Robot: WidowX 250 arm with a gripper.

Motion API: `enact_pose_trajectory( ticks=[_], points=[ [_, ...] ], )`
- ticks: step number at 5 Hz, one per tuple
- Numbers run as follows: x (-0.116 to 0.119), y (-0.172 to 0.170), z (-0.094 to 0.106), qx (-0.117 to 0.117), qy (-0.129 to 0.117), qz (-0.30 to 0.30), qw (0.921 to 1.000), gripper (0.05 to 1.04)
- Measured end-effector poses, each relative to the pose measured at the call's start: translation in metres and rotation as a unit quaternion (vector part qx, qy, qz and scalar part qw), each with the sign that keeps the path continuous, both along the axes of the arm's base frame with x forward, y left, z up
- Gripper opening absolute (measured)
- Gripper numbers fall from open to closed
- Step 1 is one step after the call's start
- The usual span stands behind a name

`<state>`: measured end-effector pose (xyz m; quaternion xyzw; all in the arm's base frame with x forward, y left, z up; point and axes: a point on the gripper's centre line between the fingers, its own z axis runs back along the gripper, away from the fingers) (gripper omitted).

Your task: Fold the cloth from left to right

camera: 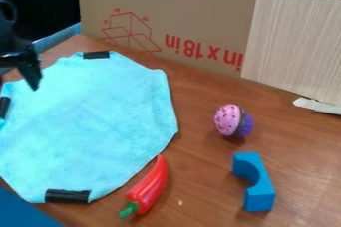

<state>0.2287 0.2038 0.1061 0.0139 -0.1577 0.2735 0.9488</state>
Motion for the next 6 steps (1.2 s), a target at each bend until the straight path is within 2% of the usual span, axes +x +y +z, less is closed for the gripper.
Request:
enact_pose_trajectory(
  ticks=[1,2,3,5,6],
  points=[
    [-0.004,0.022,-0.005,0.005,-0.010,0.022,0.9997,1.000],
    [-0.002,0.034,-0.018,0.012,-0.005,0.032,0.9994,1.001],
    [-0.001,0.043,-0.027,0.039,-0.004,0.040,0.9984,1.001],
    [0.000,0.051,-0.049,0.072,0.009,0.056,0.9958,1.000],
    [0.001,0.057,-0.052,0.097,0.012,0.067,0.9930,0.966]
  ],
)
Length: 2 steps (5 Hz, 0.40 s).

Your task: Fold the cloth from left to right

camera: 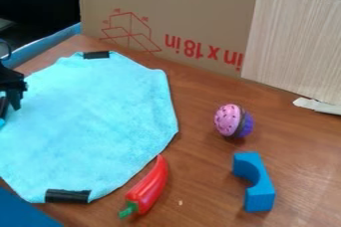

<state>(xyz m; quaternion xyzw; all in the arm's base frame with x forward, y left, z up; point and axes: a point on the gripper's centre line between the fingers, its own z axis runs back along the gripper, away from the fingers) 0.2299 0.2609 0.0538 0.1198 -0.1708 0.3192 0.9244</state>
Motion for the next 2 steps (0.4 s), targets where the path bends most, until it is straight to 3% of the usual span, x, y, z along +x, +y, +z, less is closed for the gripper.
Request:
enact_pose_trajectory(
  ticks=[2],
  points=[
    [-0.0021,-0.0004,-0.0110,-0.011,0.010,0.009,0.9998,0.384]
  ],
)
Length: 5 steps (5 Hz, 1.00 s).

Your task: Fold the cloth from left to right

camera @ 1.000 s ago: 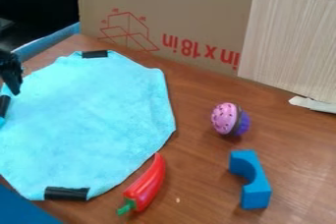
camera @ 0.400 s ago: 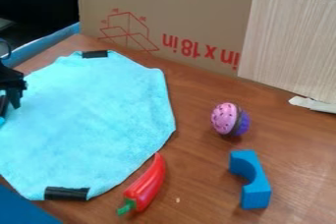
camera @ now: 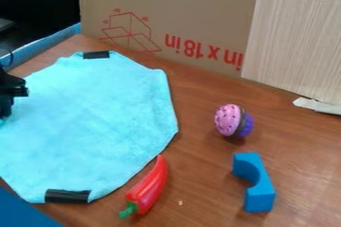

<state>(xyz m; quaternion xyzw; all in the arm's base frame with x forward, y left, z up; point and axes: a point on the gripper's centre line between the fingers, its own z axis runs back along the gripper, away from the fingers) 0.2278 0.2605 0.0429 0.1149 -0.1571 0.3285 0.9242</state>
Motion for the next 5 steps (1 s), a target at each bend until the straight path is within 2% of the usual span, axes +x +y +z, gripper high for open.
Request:
enact_pose_trajectory(
  ticks=[1,2,3,4,5],
  points=[
    [0.001,-0.001,0.000,-0.001,-0.002,-0.005,1.0000,0.175],
    [0.003,-0.010,0.004,-0.024,-0.008,-0.016,0.9995,0.080],
    [0.006,-0.024,0.023,-0.051,-0.016,-0.017,0.9984,0.067],
    [0.028,-0.048,0.041,-0.081,-0.018,-0.007,0.9965,0.067],
    [0.050,-0.081,0.049,-0.095,-0.004,0.002,0.9955,0.067]
  ],
)
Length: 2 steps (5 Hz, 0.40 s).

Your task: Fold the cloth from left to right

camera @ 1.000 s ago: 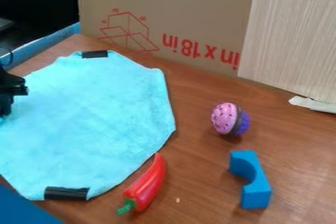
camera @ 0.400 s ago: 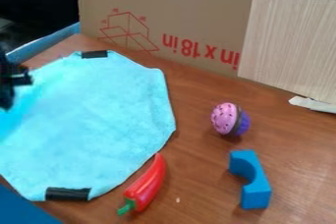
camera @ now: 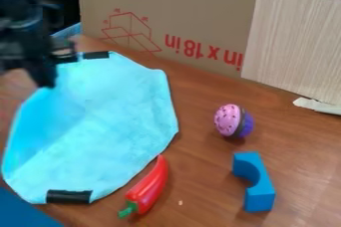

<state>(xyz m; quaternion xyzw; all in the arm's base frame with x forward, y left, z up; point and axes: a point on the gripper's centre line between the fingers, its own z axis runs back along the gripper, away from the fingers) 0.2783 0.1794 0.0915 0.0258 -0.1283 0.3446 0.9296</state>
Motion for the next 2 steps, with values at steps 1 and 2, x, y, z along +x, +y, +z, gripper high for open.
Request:
enact_pose_trajectory(
  ticks=[1,2],
  points=[
    [0.026,-0.041,-0.024,0.016,0.028,-0.002,0.9995,0.067],
    [0.045,-0.070,-0.035,0.030,0.036,-0.006,0.9989,0.067]
  ],
)
